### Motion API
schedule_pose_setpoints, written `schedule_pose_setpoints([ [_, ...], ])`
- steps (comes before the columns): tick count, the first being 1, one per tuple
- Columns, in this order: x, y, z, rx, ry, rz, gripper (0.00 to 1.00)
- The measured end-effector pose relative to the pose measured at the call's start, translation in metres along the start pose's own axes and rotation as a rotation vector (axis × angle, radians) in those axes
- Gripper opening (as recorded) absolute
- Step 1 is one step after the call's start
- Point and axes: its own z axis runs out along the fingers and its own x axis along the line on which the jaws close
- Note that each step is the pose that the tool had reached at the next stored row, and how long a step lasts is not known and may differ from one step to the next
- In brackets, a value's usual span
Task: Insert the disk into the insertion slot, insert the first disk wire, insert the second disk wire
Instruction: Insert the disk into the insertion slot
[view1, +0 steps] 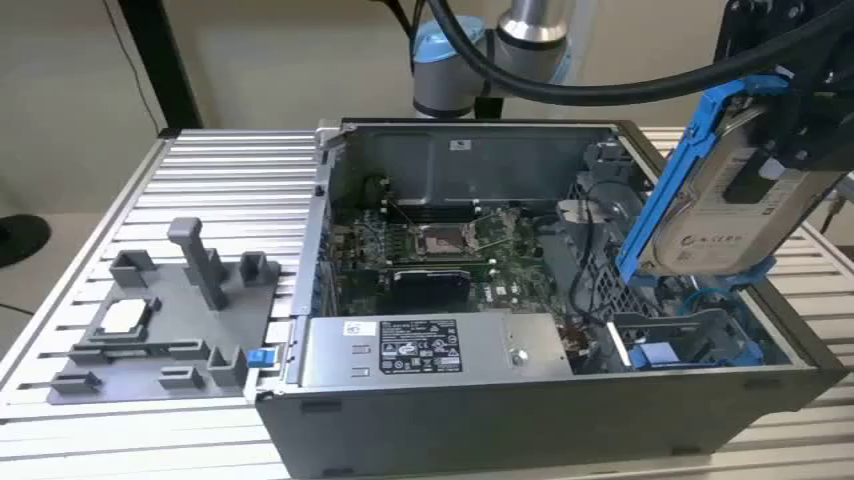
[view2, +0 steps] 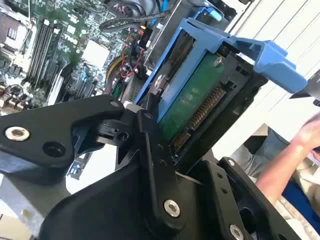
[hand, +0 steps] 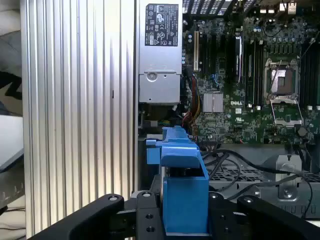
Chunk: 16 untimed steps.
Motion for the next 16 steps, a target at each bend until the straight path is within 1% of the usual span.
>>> schedule_pose_setpoints([
  [16, 0.0001, -0.0006, 0.0038, 0.0000, -0.0001, 0.000, 0.00],
])
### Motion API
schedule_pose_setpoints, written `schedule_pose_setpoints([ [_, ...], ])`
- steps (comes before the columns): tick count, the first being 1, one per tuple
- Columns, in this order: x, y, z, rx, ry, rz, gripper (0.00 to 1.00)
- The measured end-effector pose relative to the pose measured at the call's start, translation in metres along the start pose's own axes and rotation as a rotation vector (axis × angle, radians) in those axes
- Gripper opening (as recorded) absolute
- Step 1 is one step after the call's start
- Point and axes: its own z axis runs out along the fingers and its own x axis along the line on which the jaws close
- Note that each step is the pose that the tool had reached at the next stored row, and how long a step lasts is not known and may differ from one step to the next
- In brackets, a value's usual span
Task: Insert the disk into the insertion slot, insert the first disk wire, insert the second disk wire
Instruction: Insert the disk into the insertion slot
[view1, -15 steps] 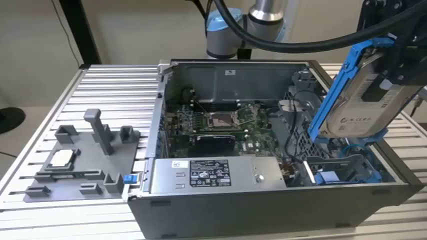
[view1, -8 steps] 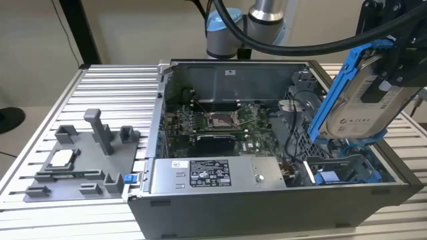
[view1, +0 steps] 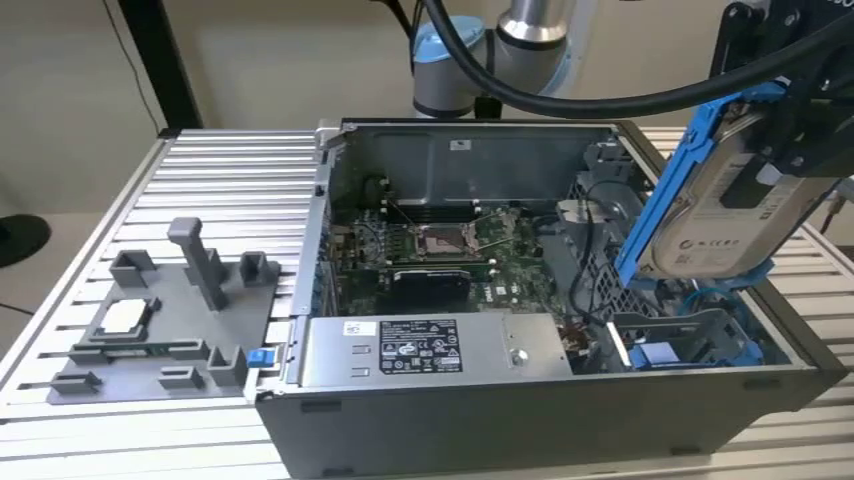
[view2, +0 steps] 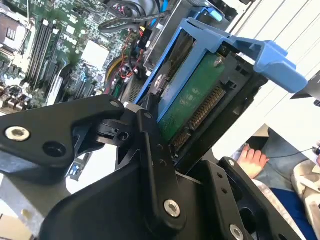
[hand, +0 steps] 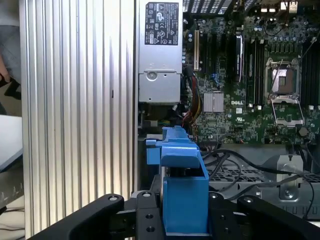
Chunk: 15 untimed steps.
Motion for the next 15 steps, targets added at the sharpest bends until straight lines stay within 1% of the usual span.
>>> schedule_pose_setpoints([
  [9, 0.0003, -0.0002, 0.0022, 0.0000, -0.0001, 0.000, 0.00],
  [15, 0.0013, -0.0006, 0.0069, 0.0000, -0.0001, 0.000, 0.00],
])
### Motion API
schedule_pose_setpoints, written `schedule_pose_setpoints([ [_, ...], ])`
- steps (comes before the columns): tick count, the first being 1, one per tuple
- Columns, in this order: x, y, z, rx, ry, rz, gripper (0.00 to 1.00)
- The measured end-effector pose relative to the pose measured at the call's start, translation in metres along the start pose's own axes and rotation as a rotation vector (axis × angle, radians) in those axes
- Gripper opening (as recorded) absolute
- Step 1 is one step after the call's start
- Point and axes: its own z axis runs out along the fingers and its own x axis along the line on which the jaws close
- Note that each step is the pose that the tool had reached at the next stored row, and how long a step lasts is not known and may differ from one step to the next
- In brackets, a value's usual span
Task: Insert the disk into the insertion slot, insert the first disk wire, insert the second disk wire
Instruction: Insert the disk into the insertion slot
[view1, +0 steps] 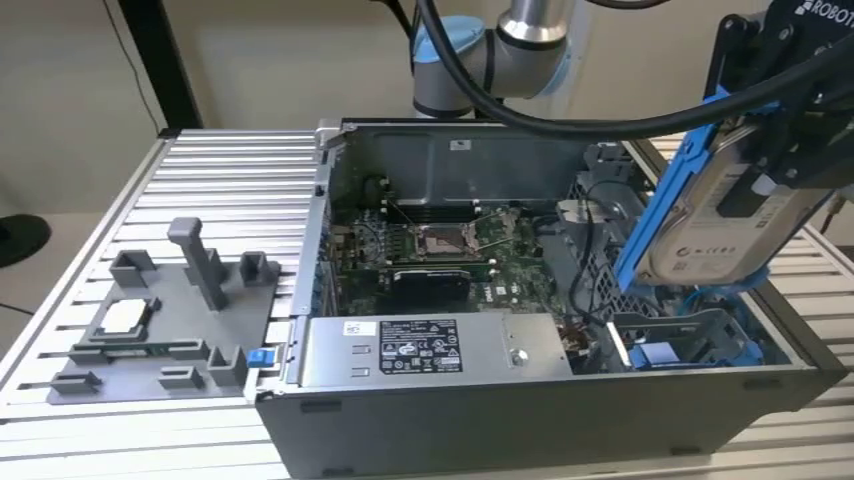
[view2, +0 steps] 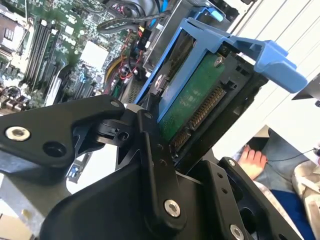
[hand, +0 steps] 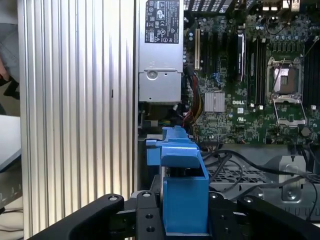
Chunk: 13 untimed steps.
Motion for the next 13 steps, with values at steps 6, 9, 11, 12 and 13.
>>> schedule_pose_setpoints([
  [6, 0.0041, -0.0005, 0.0061, 0.0037, -0.0003, 0.009, 0.00],
  [9, 0.0057, -0.0007, 0.0096, 0.0051, -0.0005, 0.016, 0.00],
  [11, 0.0067, -0.0014, 0.0119, 0.0054, -0.0007, 0.019, 0.00],
  [12, 0.0070, -0.0020, 0.0129, 0.0054, -0.0007, 0.020, 0.00],
  [13, 0.0073, -0.0026, 0.0139, 0.0055, -0.0007, 0.020, 0.00],
])
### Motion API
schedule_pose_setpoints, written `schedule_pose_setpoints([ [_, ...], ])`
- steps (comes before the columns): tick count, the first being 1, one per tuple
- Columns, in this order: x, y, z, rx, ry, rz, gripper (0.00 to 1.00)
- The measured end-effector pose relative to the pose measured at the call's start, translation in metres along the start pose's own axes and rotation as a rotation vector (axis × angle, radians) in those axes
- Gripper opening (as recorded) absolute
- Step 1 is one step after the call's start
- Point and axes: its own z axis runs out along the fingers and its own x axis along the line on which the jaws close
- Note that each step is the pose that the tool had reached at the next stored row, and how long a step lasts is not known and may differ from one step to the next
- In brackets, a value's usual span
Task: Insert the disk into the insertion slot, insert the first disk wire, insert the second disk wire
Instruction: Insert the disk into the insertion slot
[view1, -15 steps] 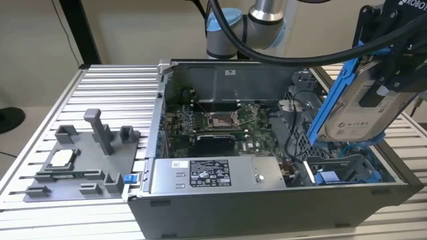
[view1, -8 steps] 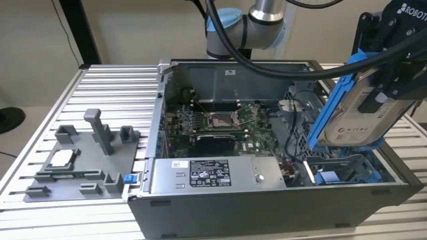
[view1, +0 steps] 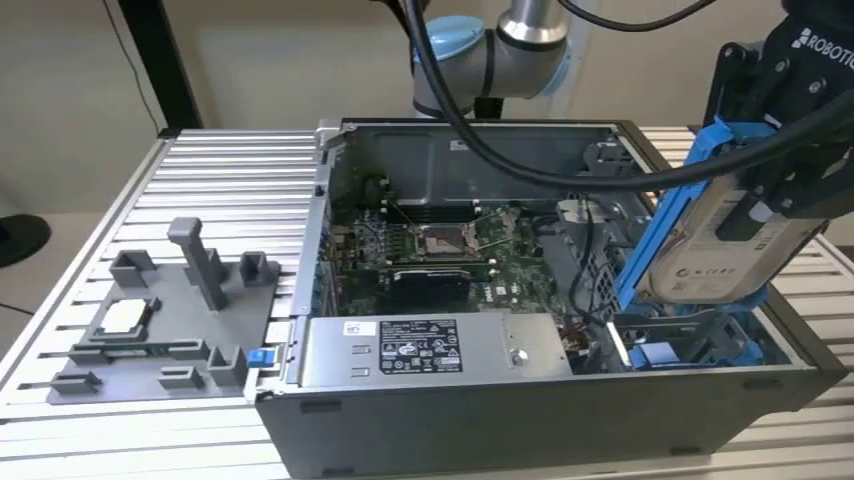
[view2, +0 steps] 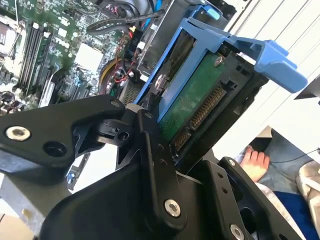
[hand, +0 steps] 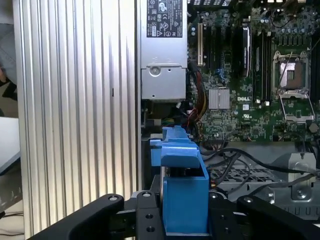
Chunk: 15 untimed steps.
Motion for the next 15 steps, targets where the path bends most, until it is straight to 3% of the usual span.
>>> schedule_pose_setpoints([
  [15, 0.0006, -0.0027, 0.0044, 0.0000, -0.0001, 0.001, 0.00],
])
